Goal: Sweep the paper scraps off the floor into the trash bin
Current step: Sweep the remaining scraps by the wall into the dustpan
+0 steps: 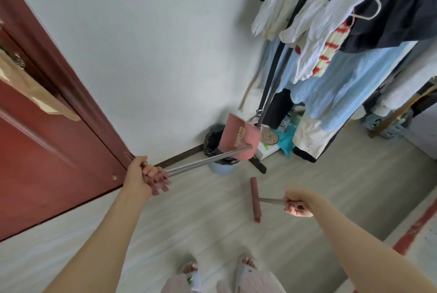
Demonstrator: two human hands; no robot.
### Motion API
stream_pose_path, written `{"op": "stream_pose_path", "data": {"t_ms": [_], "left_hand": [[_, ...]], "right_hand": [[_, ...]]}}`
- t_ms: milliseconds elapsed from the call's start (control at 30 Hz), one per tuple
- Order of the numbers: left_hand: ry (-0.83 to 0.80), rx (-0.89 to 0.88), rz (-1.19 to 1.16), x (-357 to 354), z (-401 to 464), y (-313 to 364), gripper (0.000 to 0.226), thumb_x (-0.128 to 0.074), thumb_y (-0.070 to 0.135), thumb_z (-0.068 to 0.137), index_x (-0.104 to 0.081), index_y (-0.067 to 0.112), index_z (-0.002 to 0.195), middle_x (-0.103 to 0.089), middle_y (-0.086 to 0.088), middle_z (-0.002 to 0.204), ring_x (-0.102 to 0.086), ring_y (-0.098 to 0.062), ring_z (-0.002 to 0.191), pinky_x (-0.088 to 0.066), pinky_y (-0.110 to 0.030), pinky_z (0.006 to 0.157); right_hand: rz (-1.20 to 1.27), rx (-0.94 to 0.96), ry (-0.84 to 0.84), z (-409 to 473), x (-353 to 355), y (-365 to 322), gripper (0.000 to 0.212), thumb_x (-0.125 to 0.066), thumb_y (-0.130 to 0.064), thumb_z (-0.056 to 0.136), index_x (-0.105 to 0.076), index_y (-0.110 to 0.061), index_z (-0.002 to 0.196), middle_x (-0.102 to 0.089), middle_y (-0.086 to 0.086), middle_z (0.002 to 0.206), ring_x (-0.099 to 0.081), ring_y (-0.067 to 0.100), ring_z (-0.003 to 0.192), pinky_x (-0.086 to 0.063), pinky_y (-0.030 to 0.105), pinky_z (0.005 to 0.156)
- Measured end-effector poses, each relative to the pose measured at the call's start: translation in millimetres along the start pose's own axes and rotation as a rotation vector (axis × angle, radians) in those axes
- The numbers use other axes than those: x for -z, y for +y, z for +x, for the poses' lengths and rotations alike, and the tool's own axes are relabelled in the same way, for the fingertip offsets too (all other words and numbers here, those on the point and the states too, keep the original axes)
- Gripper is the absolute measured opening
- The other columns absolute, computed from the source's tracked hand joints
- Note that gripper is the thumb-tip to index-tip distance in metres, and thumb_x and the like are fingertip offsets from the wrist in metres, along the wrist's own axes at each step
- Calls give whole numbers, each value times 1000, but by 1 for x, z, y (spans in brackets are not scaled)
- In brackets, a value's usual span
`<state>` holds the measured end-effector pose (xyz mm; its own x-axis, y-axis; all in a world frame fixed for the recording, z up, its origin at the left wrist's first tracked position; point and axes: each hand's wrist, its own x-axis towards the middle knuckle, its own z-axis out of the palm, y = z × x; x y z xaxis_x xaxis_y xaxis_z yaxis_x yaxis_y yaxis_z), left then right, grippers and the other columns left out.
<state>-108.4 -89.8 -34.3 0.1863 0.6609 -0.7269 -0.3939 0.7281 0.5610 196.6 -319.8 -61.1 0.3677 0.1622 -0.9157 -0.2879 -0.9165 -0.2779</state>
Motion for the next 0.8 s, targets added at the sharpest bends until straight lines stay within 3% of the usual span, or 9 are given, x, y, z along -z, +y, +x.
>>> {"op": "stream_pose_path", "data": {"t_ms": [167, 233, 267, 333, 467, 533, 633, 700, 800], "left_hand": [[11, 111, -100, 7, 24, -11, 64, -34, 23, 92, -29, 20, 29, -28, 5, 32, -48, -22, 52, -47, -24, 44], [24, 117, -190, 2, 25, -14, 55, -29, 19, 94, -28, 19, 40, -28, 4, 31, -40, -24, 58, -49, -32, 36], [49, 120, -251, 0, 25, -16, 47, -28, 17, 95, -25, 19, 49, -28, 4, 31, -36, -22, 56, -51, -37, 38], [93, 136, -346, -3, 26, -20, 42, -28, 15, 95, -23, 19, 53, -28, 4, 31, -32, -18, 54, -50, -38, 58], [163, 154, -392, -3, 29, -25, 59, -26, 10, 89, -27, 16, 31, -30, 6, 42, -32, -17, 54, -36, -32, 61], [152, 155, -406, -11, 20, -25, 40, -26, 3, 78, -25, 17, 41, -28, 5, 48, -26, -14, 48, -43, -33, 59], [125, 108, -462, -24, 3, -29, 17, -25, 3, 55, -19, 19, 56, -26, 3, 38, -30, -16, 40, -48, -29, 41], [125, 105, -465, -30, 0, -33, 15, -26, 4, 54, -21, 18, 52, -28, 1, 35, -28, -17, 47, -52, -35, 47], [139, 109, -486, -32, -1, -36, 20, -26, 3, 56, -23, 17, 42, -28, 1, 34, -25, -16, 50, -48, -48, 71]], "right_hand": [[17, 2, 29, -9, -13, 2, 26, -31, 2, 92, -43, -4, 69, -39, 8, 53, -37, 10, 19, -36, 10, 27], [31, 4, 23, -9, -13, 3, 28, -31, 1, 93, -43, -3, 69, -37, 10, 58, -36, 10, 19, -36, 11, 27], [50, 1, 18, -9, -13, 3, 27, -31, 1, 94, -43, -2, 70, -34, 11, 60, -37, 11, 19, -36, 11, 26], [68, -9, 13, -9, -11, 3, 24, -31, 2, 94, -43, -1, 74, -31, 11, 62, -37, 11, 18, -37, 12, 26], [-13, -27, 24, -6, -6, 3, 16, -34, 3, 92, -45, 1, 80, -40, 11, 62, -40, 12, 20, -38, 12, 27], [-16, -38, 18, -4, -2, 4, 15, -35, 2, 92, -45, 2, 80, -39, 10, 62, -39, 11, 21, -38, 13, 27], [7, -34, 23, -3, 4, 5, 17, -35, 2, 92, -44, 1, 79, -37, 10, 61, -38, 11, 21, -37, 12, 27], [28, -21, 8, -2, 8, 5, 21, -33, 1, 93, -43, 0, 75, -32, 9, 61, -35, 10, 21, -37, 12, 27], [17, -7, 14, -3, 13, 3, 20, -33, 1, 93, -45, 0, 76, -35, 9, 61, -37, 11, 22, -38, 12, 28]]}}
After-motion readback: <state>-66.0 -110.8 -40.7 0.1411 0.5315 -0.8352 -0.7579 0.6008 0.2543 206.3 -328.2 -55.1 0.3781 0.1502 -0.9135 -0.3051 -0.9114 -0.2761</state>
